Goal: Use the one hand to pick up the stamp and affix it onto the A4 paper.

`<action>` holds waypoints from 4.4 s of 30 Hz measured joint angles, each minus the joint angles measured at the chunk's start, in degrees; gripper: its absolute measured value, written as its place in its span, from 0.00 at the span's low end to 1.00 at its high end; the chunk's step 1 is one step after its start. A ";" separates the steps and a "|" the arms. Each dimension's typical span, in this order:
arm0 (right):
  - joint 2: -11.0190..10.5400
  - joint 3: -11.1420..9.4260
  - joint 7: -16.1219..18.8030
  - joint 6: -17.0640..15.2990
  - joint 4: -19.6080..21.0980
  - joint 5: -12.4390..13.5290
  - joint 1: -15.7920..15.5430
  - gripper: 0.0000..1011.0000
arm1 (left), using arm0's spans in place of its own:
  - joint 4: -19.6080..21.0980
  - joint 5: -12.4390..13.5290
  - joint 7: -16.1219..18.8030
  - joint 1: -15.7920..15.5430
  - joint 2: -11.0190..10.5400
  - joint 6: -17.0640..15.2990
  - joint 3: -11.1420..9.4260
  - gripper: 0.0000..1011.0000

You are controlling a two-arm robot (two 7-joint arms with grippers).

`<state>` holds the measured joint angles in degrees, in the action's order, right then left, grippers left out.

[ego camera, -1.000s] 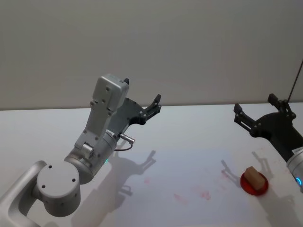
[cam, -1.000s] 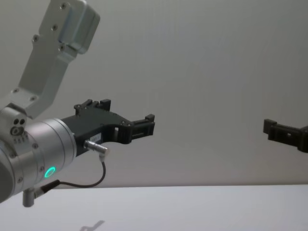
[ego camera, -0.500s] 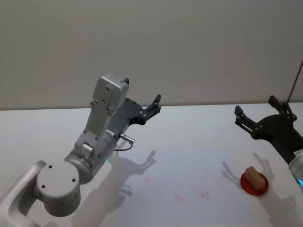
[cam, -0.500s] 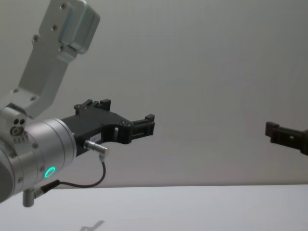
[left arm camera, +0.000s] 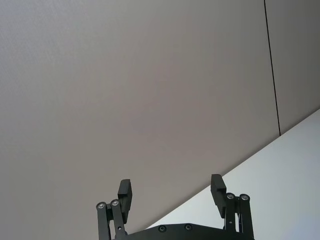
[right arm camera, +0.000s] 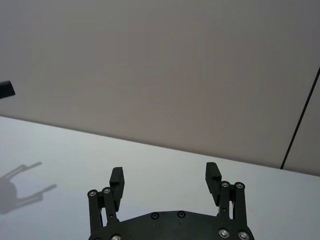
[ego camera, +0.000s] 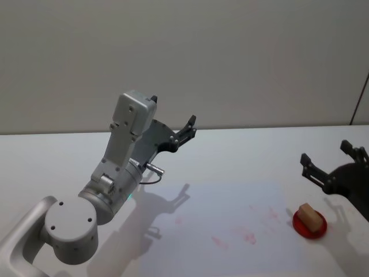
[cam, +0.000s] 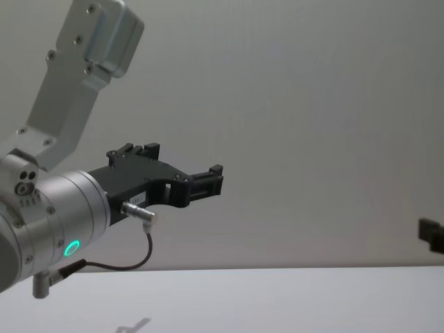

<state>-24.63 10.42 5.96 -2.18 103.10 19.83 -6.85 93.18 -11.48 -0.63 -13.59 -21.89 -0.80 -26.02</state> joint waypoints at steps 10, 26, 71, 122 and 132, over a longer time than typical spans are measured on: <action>-2.47 -1.04 1.47 -0.26 0.05 0.52 -2.95 0.99 | 0.00 0.00 0.00 0.00 0.00 0.00 0.00 0.99; -4.23 -1.45 4.76 -1.30 -0.97 0.17 -5.05 0.99 | 0.00 0.00 0.00 0.00 0.00 0.00 0.00 0.99; -3.45 -0.58 8.42 -1.76 -5.48 -2.21 -5.21 0.99 | 0.00 0.00 0.00 0.00 0.00 0.00 0.00 0.99; 0.22 1.61 7.28 2.68 -10.20 -8.16 -3.72 0.99 | 0.00 0.00 0.00 0.00 0.00 0.00 0.00 0.99; 0.93 1.87 6.95 2.68 -11.31 -8.80 -3.15 0.99 | 0.00 0.00 0.00 0.00 0.00 0.00 0.00 0.99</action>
<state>-23.70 12.28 12.91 0.49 91.79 11.03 -10.00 93.17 -11.48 -0.63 -13.59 -21.89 -0.79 -26.02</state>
